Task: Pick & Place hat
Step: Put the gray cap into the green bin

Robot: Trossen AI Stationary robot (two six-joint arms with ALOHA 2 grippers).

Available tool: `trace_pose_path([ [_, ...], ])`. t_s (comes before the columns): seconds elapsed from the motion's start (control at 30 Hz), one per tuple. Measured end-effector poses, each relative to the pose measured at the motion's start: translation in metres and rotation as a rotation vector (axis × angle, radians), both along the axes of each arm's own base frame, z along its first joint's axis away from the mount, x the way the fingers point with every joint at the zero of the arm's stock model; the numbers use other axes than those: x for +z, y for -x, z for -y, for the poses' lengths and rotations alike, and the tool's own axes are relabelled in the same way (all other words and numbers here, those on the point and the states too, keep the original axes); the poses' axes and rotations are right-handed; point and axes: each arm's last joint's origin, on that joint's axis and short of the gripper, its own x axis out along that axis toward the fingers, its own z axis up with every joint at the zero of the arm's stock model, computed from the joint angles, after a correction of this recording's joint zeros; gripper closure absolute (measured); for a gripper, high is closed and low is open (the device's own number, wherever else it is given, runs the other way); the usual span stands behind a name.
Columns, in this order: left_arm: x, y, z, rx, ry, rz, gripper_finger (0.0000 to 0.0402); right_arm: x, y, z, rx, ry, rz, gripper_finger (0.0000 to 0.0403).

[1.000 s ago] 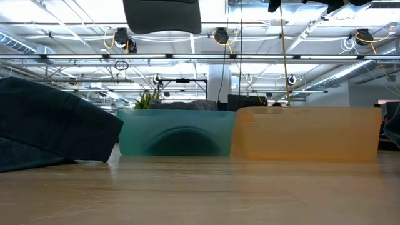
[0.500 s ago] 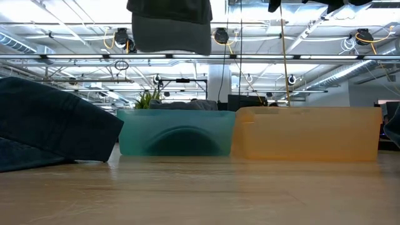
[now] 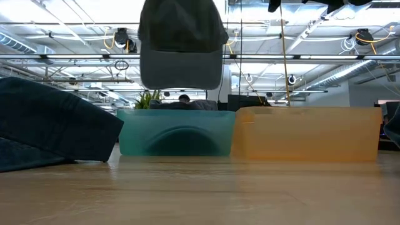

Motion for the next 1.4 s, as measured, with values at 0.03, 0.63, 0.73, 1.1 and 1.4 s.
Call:
trace_pose_path([
  [0.03,-0.003,0.0,0.0,-0.001,0.001,-0.008,0.0386,0.0,0.0,0.0,-0.002,0.008,0.001,0.0261],
  [0.63,-0.054,-0.012,0.001,-0.016,0.018,-0.053,0.0386,0.0,0.0,0.0,-0.015,0.067,0.008,0.0261],
  [0.73,-0.061,-0.013,0.0,-0.041,0.035,-0.049,0.0386,0.0,0.0,0.0,-0.017,0.076,0.009,0.0261],
  [1.1,-0.099,-0.015,-0.015,-0.014,0.054,-0.074,0.0386,0.0,0.0,0.0,-0.017,0.077,0.009,0.0261],
  [1.4,-0.128,-0.008,-0.033,0.046,0.057,-0.123,0.0386,-0.001,0.0,0.0,-0.017,0.071,-0.002,0.0261],
])
